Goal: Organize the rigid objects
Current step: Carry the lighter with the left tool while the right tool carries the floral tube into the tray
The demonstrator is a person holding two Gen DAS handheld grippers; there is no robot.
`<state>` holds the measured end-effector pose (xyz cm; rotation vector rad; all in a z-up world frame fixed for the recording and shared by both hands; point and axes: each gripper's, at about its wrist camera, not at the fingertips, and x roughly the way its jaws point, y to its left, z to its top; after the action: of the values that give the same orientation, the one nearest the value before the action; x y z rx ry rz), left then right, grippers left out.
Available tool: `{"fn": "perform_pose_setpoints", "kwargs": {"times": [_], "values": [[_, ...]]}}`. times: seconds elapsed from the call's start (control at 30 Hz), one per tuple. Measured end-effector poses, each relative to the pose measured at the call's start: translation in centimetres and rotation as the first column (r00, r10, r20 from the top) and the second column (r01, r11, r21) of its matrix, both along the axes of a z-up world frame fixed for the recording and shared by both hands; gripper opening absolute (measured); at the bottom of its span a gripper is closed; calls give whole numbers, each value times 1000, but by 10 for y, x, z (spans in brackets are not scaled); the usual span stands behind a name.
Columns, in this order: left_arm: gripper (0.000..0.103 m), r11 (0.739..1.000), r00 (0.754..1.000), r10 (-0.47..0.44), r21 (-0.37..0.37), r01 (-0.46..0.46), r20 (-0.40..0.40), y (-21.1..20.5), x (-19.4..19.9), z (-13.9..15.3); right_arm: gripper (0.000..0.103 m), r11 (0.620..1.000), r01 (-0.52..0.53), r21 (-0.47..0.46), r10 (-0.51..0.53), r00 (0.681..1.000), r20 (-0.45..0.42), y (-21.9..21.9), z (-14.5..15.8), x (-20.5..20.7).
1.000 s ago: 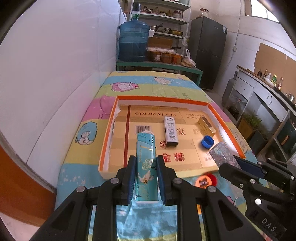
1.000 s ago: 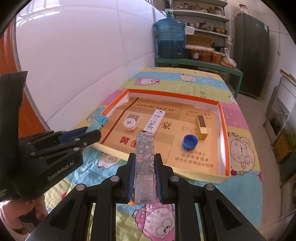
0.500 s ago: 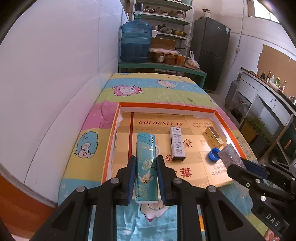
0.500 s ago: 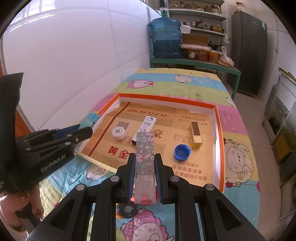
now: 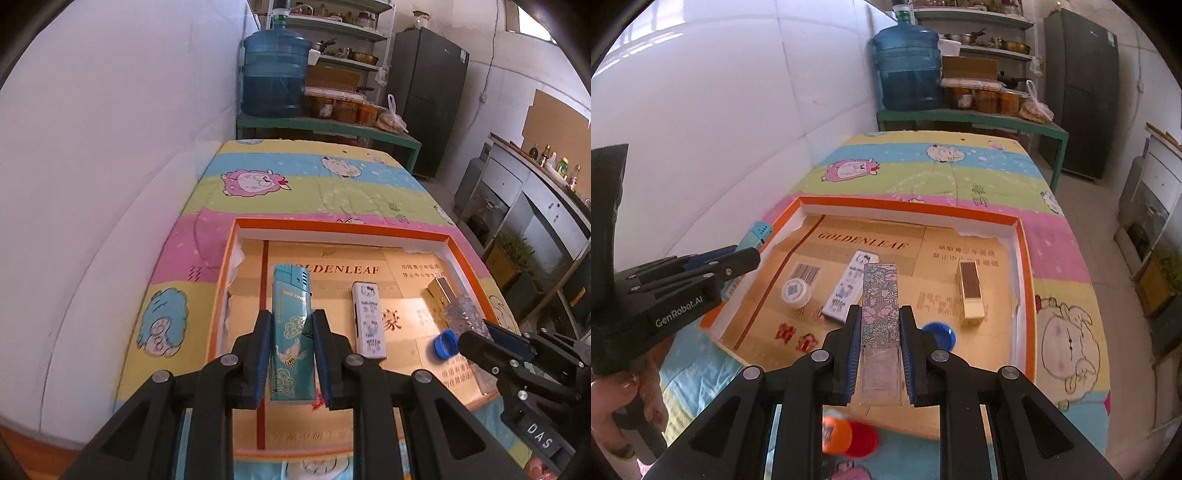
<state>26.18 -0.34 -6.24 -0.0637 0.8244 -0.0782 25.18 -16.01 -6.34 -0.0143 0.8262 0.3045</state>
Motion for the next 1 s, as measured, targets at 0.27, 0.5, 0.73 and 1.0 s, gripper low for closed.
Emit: {"fn": "perform_pose_setpoints", "kwargs": {"times": [0.27,0.5,0.73,1.0], "values": [[22,1000,999,-16,-1,16,-48,-14,34,-11,20,1000,7,-15,-7,1000,-24,0,-8,33],[22,1000,996,-25,4,25,-85,-21,55,-21,20,999,26,-21,-28,998,-56,-3,-20,53],[22,1000,991,-22,2,23,-134,-22,73,-36,20,999,26,-36,-28,997,-72,1,-27,64],[22,1000,986,-28,-13,26,-166,-20,86,-48,20,999,27,-45,-31,995,-99,5,-36,79]]}}
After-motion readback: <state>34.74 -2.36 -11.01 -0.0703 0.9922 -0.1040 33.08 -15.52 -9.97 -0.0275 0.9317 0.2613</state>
